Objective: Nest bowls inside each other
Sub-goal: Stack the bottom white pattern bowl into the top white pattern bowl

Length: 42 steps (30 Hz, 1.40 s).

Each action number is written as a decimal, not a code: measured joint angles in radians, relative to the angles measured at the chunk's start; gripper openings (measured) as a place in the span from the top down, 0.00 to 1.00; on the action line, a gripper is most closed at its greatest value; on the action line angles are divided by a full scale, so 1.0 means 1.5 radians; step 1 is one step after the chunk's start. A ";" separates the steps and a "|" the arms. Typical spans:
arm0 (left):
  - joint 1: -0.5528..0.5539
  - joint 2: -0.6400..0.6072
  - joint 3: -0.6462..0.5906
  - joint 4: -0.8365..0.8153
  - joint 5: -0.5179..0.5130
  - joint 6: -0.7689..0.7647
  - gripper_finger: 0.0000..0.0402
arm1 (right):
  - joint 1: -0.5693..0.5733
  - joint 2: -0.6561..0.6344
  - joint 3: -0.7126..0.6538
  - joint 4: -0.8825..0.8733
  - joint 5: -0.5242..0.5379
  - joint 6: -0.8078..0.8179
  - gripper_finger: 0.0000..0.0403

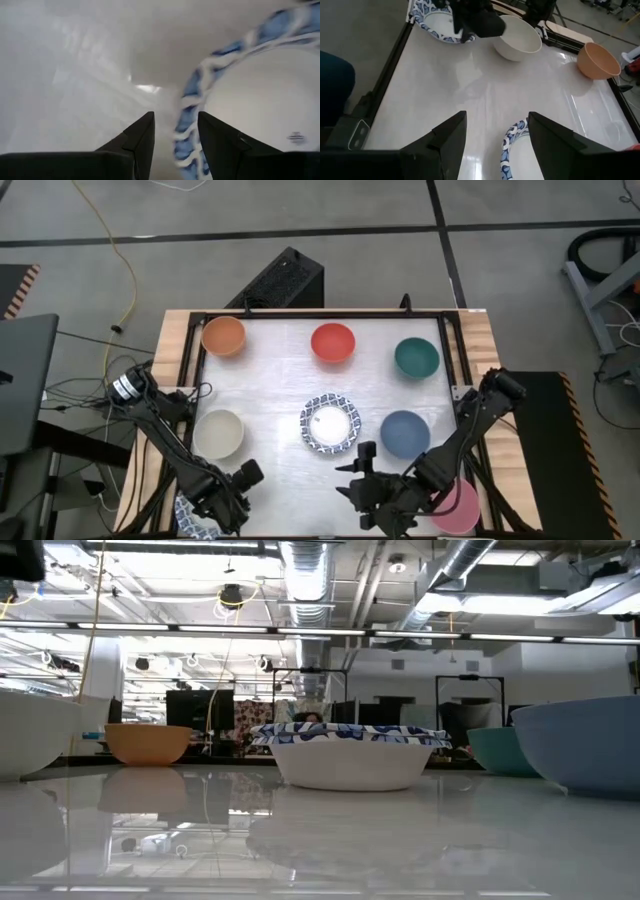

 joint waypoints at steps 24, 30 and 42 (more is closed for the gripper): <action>0.052 0.000 -0.020 0.022 0.087 0.104 0.65 | 0.001 0.000 0.000 0.001 -0.018 0.009 0.42; 0.056 0.000 -0.033 0.038 0.094 0.115 0.65 | 0.005 0.000 0.000 0.001 -0.019 0.014 0.42; 0.057 0.000 -0.064 0.083 0.124 0.093 0.69 | 0.005 0.000 0.000 0.002 -0.019 0.025 0.42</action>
